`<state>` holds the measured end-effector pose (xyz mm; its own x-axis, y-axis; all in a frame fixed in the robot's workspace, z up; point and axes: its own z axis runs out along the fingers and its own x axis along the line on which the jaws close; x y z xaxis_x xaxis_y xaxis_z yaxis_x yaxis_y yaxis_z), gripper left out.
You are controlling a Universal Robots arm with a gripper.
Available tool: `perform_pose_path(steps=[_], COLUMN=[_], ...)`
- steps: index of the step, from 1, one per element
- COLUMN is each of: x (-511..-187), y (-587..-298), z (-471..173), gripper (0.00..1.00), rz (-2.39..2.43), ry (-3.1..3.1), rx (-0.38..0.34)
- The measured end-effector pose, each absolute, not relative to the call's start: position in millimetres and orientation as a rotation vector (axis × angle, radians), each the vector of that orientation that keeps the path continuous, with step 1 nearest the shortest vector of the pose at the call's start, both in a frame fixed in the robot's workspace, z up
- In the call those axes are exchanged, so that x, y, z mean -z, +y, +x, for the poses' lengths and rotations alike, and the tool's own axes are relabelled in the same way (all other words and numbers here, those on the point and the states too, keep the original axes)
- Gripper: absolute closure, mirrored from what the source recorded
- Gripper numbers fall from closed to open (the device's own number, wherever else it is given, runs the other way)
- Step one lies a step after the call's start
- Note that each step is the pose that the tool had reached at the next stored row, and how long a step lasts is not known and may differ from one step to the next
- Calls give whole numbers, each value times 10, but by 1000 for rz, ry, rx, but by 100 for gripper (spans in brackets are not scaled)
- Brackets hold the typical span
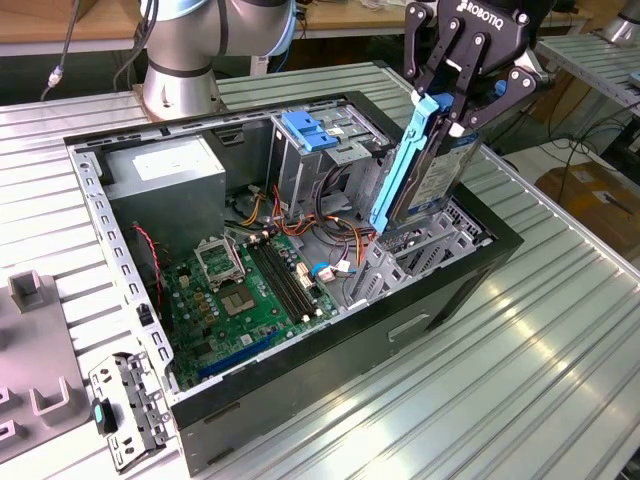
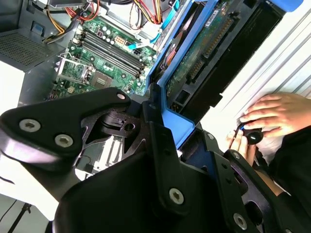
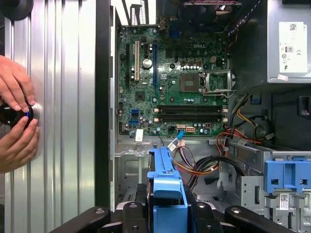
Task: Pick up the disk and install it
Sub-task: 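Insert the disk into the insertion slot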
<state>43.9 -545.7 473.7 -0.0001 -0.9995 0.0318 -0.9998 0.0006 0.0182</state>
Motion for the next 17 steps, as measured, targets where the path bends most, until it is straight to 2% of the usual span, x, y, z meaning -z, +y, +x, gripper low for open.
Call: perform_pose_path(steps=[17], x=[-4688], y=[-5494], z=[486], gripper=[63], rz=[2197], ry=[-2196], rx=[-15])
